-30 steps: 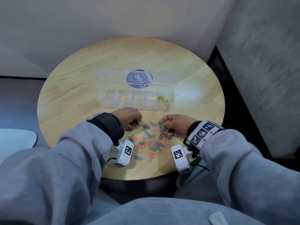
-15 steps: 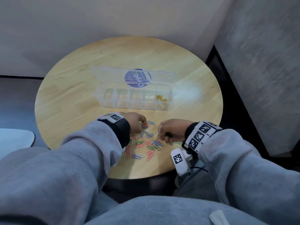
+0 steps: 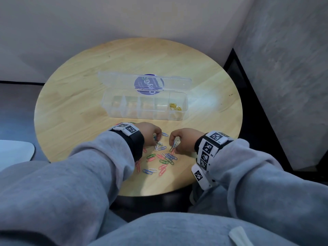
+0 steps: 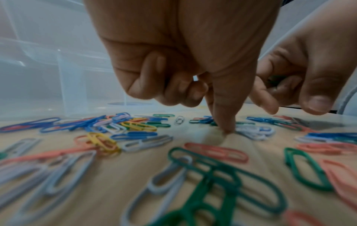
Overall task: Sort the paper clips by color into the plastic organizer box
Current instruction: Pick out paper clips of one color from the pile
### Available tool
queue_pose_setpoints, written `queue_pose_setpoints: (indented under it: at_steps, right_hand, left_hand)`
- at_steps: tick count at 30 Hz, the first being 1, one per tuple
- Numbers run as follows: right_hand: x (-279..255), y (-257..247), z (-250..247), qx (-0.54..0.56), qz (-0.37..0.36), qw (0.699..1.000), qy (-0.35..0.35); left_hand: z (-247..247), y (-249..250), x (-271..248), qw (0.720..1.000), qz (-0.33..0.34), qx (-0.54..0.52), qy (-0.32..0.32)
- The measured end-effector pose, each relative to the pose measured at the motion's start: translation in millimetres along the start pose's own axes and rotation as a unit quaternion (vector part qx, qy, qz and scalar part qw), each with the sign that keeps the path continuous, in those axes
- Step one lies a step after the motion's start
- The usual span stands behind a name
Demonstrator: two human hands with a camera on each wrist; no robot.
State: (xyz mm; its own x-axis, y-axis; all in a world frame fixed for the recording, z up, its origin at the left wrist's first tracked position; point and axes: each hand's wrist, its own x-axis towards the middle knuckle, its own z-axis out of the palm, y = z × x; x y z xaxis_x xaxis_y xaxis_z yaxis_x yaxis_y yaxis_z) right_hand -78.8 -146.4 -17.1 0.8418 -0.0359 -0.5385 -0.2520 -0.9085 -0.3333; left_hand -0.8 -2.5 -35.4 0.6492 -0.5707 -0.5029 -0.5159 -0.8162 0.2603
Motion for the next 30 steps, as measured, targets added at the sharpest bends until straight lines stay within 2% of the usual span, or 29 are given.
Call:
queue_pose_setpoints:
  at_steps: [4,14,17,20,23,25,30]
  right_hand:
    - [8,-3,4,-0.042,-0.028,0.999,-0.017]
    - [16,-3,3,-0.09,-0.014,0.994,-0.052]
    - [14,1,3,-0.04,0.003,0.998,-0.053]
    - [12,7,-1,0.078,0.024,0.995,-0.052]
    - [13,10,-5,0.154,0.034,0.986,-0.049]
    - [14,11,-7,0.209,0.039,0.975,-0.062]
    - [16,13,-3,0.376,0.074,0.92,-0.085]
  left_hand:
    - [1,-4,-1,1.0,-0.005,0.006,0.029]
    - [1,-5,-2,1.0,-0.008,0.013,0.012]
    - [0,-5,-4,1.0,-0.01,0.005,0.015]
    - [-1,-10,-7,0.996,-0.026,-0.072,0.038]
    - [-8,-17,-10,0.977,-0.063,-0.199,0.041]
    - [-13,-18,-11,0.952,-0.074,-0.295,0.038]
    - [-18,-17,-13,0.885,-0.071,-0.458,0.043]
